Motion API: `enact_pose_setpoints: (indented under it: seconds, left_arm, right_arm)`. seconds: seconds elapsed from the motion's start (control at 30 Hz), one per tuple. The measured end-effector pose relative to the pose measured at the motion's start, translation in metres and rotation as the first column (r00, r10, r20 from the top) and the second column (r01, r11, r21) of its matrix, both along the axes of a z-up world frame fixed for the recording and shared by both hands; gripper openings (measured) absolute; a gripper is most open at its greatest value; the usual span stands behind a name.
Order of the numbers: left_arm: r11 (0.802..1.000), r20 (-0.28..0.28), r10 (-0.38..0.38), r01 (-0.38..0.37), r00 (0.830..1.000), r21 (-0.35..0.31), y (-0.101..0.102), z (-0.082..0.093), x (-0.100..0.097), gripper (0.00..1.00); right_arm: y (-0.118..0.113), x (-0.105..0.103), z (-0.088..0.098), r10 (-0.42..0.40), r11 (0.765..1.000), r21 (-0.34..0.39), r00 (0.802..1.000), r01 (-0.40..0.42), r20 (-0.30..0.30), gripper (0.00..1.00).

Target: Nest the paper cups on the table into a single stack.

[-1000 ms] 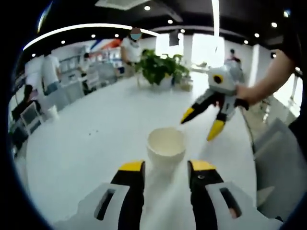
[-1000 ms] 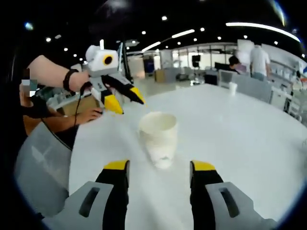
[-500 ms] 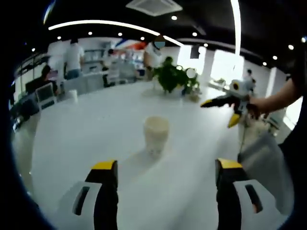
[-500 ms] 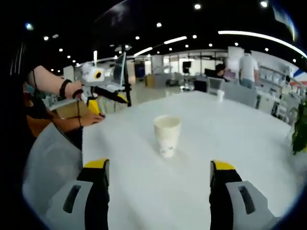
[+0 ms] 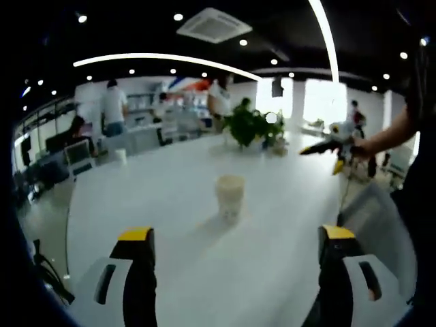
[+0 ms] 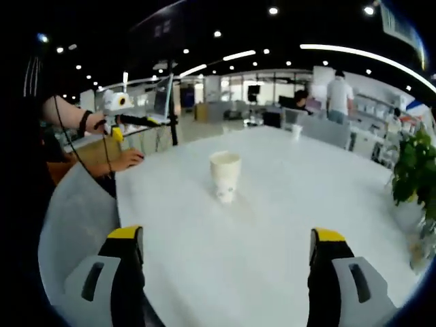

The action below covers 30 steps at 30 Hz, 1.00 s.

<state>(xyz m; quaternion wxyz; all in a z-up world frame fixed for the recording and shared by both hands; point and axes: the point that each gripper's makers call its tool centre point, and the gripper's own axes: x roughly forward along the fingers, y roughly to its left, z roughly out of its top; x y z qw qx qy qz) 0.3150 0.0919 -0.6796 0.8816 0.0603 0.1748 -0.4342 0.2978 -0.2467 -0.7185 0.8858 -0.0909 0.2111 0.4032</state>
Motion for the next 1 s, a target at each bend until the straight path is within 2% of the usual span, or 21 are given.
enact_pose_setpoints:
  seconds: [0.13,0.2,0.3,0.4,0.43,0.5,0.57,0.77,1.0]
  left_arm:
    - [1.0,0.008,-0.005,0.005,1.0,0.011,0.004,-0.001,-0.007,0.98]
    - [1.0,0.009,-0.005,0.005,1.0,0.008,0.005,0.0,-0.01,0.98]
    - [1.0,0.012,0.011,-0.01,1.0,-0.012,0.005,0.003,-0.013,0.98]
    - [1.0,0.04,0.011,-0.01,0.999,-0.019,0.002,0.006,-0.014,0.98]
    - [1.0,0.029,0.018,-0.017,0.999,-0.026,0.001,0.006,-0.013,0.98]
    - [0.999,0.01,0.031,-0.031,0.999,-0.038,0.0,0.005,-0.013,0.98]
    - [0.999,0.029,0.031,-0.03,0.999,-0.042,-0.004,0.007,-0.014,0.98]
    - [0.998,-0.007,0.047,-0.048,0.999,-0.038,-0.001,-0.001,-0.014,0.98]
    - [0.999,-0.003,0.04,-0.04,0.999,-0.026,-0.008,0.0,-0.012,0.97]
  right_arm:
    - [0.005,-0.004,-0.003,0.021,1.0,-0.019,1.0,-0.021,-0.005,1.0]
    - [0.008,-0.005,-0.004,0.051,0.997,-0.054,0.999,-0.05,0.004,1.0]
    - [0.014,-0.004,0.001,0.071,0.996,-0.049,0.997,-0.071,0.003,1.0]
    - [0.018,0.0,0.002,0.097,0.994,-0.06,0.995,-0.096,0.01,0.99]
    - [0.02,0.002,0.003,0.105,0.992,-0.067,0.994,-0.105,0.01,0.99]
    - [0.022,0.003,0.002,0.111,0.992,-0.064,0.994,-0.111,0.008,0.99]
    - [0.021,0.004,0.0,0.111,0.991,-0.072,0.994,-0.11,0.006,0.98]
    - [0.021,0.004,0.0,0.111,0.991,-0.074,0.994,-0.11,0.007,0.97]
    - [0.018,0.002,-0.001,0.104,0.992,-0.07,0.995,-0.103,0.011,0.96]
